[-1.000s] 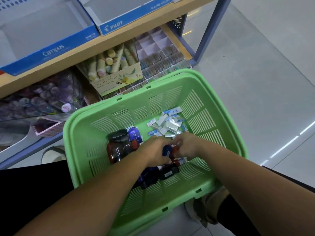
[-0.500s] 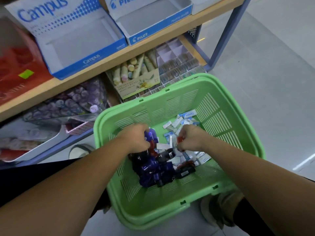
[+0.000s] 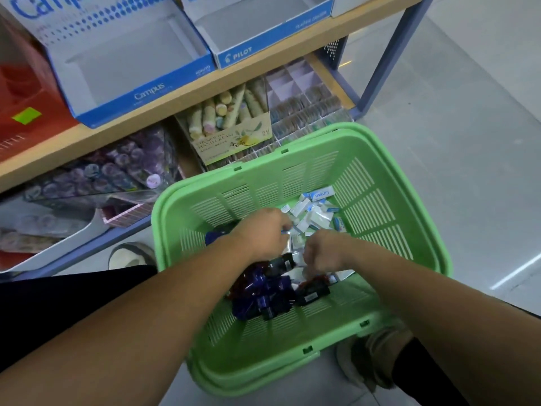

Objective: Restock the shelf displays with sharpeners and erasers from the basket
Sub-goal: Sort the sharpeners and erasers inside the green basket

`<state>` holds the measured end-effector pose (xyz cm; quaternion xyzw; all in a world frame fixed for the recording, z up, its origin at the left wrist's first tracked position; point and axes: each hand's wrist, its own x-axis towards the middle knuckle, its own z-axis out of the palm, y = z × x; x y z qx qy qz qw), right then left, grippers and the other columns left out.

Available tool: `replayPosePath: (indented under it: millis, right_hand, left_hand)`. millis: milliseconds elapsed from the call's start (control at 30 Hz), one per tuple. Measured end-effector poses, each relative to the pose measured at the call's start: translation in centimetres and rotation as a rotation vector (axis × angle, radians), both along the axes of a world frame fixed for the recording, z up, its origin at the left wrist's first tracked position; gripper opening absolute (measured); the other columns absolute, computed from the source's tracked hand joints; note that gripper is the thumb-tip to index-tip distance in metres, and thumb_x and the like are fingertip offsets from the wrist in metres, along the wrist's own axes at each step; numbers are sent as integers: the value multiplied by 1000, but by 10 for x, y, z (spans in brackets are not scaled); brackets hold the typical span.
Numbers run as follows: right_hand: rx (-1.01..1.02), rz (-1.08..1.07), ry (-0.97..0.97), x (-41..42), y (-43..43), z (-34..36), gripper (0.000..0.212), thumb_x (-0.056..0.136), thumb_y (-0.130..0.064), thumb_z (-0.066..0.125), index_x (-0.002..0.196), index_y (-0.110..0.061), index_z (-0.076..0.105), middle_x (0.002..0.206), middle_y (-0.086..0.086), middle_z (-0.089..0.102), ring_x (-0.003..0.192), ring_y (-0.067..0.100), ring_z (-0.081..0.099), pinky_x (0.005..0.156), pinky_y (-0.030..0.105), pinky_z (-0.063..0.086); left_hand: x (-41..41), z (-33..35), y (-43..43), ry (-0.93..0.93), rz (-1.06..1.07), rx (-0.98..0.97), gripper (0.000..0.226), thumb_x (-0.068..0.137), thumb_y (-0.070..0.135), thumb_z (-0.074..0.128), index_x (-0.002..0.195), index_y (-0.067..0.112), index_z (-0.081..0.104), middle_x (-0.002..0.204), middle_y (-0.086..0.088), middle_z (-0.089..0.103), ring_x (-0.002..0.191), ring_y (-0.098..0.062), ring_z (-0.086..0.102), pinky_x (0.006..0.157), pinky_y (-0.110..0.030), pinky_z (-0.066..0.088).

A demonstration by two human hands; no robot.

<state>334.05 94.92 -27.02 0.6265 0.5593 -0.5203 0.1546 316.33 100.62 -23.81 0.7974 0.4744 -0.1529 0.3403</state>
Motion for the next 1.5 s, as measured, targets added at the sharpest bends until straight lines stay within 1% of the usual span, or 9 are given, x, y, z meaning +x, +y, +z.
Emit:
replayPosePath:
  millis: [167,367,567,767,967,1067,1167,1433,1500]
  right_hand:
    - [-144,167,16,-1,-17,-12,68,59,-41,97,120,-26,72,119,-7,66,111,20,63,100,33,50]
    - [-182,184,65,-3,-15,-26,36,53,-44,92,84,-34,76,84,-17,72,86,11,70,90,36,59]
    - [-245,255,42,-14,-14,-8,55,59,-49,88,109,-30,72,111,-9,72,103,15,68,98,38,55]
    - [-248,335,-20,-18,-14,2,63,44,-74,80,97,-41,70,116,-13,67,108,19,65,102,45,51]
    - [-267,242,10,-17,-25,3,53,50,-68,83,92,-41,66,119,-8,66,110,21,64,102,45,52]
    - [-243,181,42,-10,-25,4,34,69,-46,89,94,-35,69,107,-4,69,96,18,68,79,31,59]
    - [-228,41,106,-5,-20,10,38,74,-34,87,107,-23,71,96,2,72,76,21,68,60,27,57]
    - [-36,-215,335,-59,2,39,40,79,-41,85,109,-24,66,101,1,70,82,14,68,62,25,54]
    - [-35,-239,374,-85,0,35,49,71,-42,91,110,-23,69,103,-4,73,88,11,70,76,26,58]
  left_hand:
    - [9,-39,-26,41,-224,-146,44,81,46,77,120,30,67,116,2,62,109,-21,59,91,-39,53]
    - [3,-35,-28,69,-248,-161,38,71,45,87,97,31,62,105,6,56,100,-19,58,75,-31,48]
    - [-17,-15,-28,178,-364,-190,64,71,31,89,127,38,58,120,0,52,112,-24,53,94,-40,51]
    - [-40,6,-25,60,-100,-1,36,84,31,78,119,32,68,114,3,69,106,-23,63,87,-33,51]
    - [-59,23,-11,173,-35,133,20,86,31,77,102,29,66,102,4,66,92,-21,62,76,-32,51]
    - [-67,22,-7,219,14,92,30,85,22,78,113,27,68,115,2,66,101,-22,63,84,-34,54]
    - [-69,27,-5,227,27,20,39,84,21,81,121,24,67,117,1,66,102,-22,62,84,-32,51]
    - [-61,50,17,320,-148,114,37,86,-1,68,112,25,67,105,-1,67,91,-23,65,81,-39,60]
    - [-60,51,20,314,-148,110,38,87,0,67,114,27,67,107,-1,67,92,-24,65,79,-38,58]
